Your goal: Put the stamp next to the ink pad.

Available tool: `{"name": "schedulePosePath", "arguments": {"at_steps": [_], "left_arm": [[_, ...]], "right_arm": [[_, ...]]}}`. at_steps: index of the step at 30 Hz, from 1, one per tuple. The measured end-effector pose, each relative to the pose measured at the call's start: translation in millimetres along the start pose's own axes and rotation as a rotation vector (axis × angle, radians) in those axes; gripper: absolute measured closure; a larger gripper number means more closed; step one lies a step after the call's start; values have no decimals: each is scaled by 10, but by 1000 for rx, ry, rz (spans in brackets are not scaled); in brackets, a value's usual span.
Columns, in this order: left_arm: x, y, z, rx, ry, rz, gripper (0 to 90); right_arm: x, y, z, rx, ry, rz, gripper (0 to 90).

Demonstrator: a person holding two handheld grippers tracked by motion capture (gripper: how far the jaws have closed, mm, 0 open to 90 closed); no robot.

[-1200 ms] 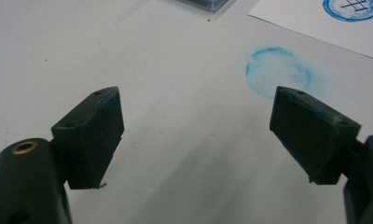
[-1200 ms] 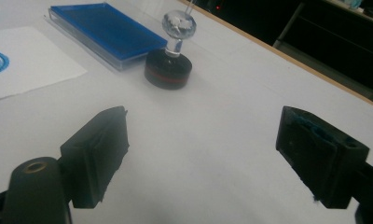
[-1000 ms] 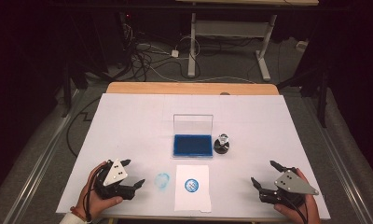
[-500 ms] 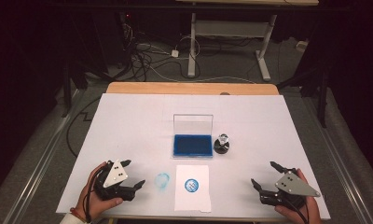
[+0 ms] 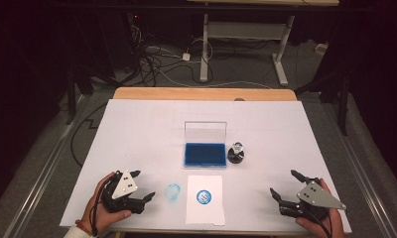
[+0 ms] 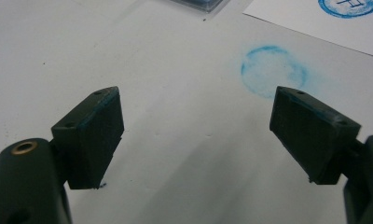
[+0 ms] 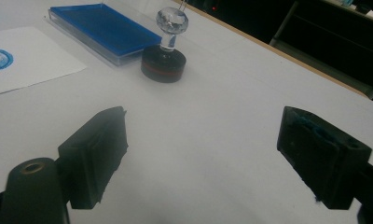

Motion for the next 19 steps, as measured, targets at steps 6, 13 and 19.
{"name": "schedulePosePath", "arguments": {"at_steps": [6, 13, 19], "left_arm": [[8, 4, 5, -1, 2, 3, 172], [34, 8, 10, -5, 3, 12, 172], [41, 8, 19, -9, 2, 15, 172]], "right_arm": [[2, -3, -1, -2, 1, -1, 162], [14, 7, -13, 1, -2, 1, 163], [28, 13, -10, -1, -5, 5, 163]]}}
Point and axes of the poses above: each handheld gripper's, and its own axes: x roughly forward along the jaws, y roughly out of its underside, z roughly to its left, the point moved 4 cm from there along x, roughly forward along the jaws, and after that the axes turned 9 degrees about -z, right-handed, at the moved point
